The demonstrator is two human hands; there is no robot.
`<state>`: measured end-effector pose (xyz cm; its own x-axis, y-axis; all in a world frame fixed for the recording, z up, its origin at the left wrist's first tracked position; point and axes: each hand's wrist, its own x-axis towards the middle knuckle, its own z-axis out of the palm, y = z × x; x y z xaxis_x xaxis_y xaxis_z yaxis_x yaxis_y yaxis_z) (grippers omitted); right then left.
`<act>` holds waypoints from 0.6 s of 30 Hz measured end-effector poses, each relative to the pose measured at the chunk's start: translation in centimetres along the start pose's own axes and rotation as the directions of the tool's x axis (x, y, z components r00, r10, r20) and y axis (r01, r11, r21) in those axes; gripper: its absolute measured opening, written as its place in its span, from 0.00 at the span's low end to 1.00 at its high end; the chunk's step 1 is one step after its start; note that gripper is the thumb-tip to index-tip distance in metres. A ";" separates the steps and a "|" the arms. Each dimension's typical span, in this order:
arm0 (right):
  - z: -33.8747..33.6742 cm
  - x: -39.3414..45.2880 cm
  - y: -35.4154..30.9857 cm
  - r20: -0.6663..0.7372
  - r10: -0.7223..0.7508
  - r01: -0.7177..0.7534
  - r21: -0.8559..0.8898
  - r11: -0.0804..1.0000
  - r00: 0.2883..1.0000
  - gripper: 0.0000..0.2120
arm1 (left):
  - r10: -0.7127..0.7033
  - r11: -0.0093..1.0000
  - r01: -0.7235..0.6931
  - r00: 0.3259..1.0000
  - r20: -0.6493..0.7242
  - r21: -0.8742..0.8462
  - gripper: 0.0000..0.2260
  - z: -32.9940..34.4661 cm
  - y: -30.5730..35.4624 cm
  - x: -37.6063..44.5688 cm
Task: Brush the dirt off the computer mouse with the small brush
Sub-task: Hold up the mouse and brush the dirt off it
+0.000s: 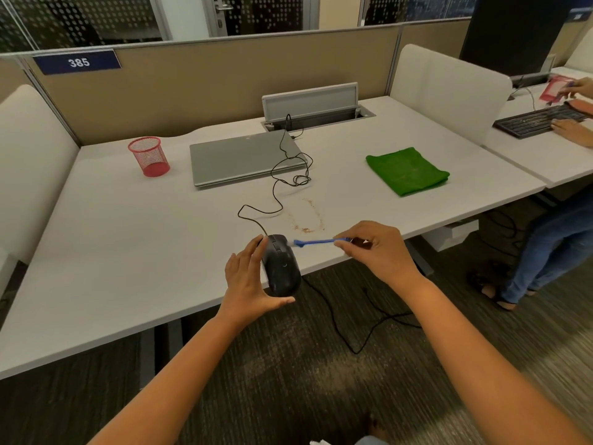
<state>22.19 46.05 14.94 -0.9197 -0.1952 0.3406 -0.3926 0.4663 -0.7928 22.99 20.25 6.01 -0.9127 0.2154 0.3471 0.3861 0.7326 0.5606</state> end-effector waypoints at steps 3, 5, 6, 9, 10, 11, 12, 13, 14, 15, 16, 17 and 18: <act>0.4 -0.1 -0.1 -0.044 0.070 -0.069 0.023 0.997 0.997 0.05 | 0.021 0.999 -0.022 0.999 0.030 0.025 0.52 0.2 0.2 0.0; 0.4 -0.4 -0.2 0.066 0.063 -0.061 -0.040 0.997 0.996 0.05 | 0.034 0.999 -0.036 0.999 0.035 0.033 0.52 0.2 0.3 0.1; 0.3 -0.5 -0.2 0.101 0.056 -0.051 -0.044 0.998 0.993 0.05 | 0.037 0.999 -0.039 0.999 0.035 0.037 0.52 0.2 0.3 0.1; -0.1 -0.6 -0.2 -0.017 0.123 -0.121 0.089 0.989 0.992 0.07 | 0.039 0.998 -0.041 0.999 0.038 0.053 0.53 0.2 0.2 0.0; 0.0 -0.4 -0.4 -0.056 0.205 -0.189 0.207 0.960 0.977 0.07 | 0.041 0.998 -0.043 0.998 0.042 0.055 0.53 0.1 0.3 -0.1; 0.3 -0.2 -0.5 -0.057 0.299 -0.264 0.332 0.905 0.952 0.07 | 0.048 0.997 -0.051 0.998 0.046 0.058 0.53 0.1 0.4 -0.1; 0.7 0.0 -0.6 -0.028 0.390 -0.341 0.430 0.836 0.920 0.06 | 0.058 0.996 -0.061 0.997 0.049 0.063 0.53 0.1 0.5 -0.1; 1.3 0.2 -0.5 0.011 0.467 -0.413 0.484 0.771 0.884 0.05 | 0.065 0.995 -0.069 0.997 0.050 0.066 0.53 0.1 0.6 -0.1; 1.8 0.2 -0.4 0.047 0.529 -0.478 0.500 0.722 0.848 0.06 | 0.069 0.995 -0.072 0.996 0.047 0.064 0.52 0.1 0.8 -0.1; 2.2 0.2 -0.3 0.074 0.579 -0.532 0.500 0.683 0.812 0.06 | 0.071 0.996 -0.073 0.997 0.041 0.058 0.52 0.0 0.9 -0.1; 2.4 0.1 0.0 0.086 0.620 -0.573 0.499 0.650 0.780 0.07 | 0.072 0.996 -0.074 0.997 0.035 0.054 0.52 0.0 1.0 0.0; 2.5 -0.1 0.2 0.082 0.657 -0.598 0.510 0.618 0.749 0.07 | 0.074 0.996 -0.076 0.997 0.031 0.051 0.52 -0.1 1.0 0.1; 2.5 -0.2 0.5 0.069 0.686 -0.608 0.532 0.589 0.724 0.07 | 0.076 0.996 -0.078 0.997 0.029 0.051 0.52 -0.2 1.0 0.1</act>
<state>22.14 44.19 13.21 -0.9357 0.1193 -0.3320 0.3262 -0.0657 -0.9430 23.32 20.90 6.79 -0.8842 0.2893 0.3668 0.4485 0.7455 0.4930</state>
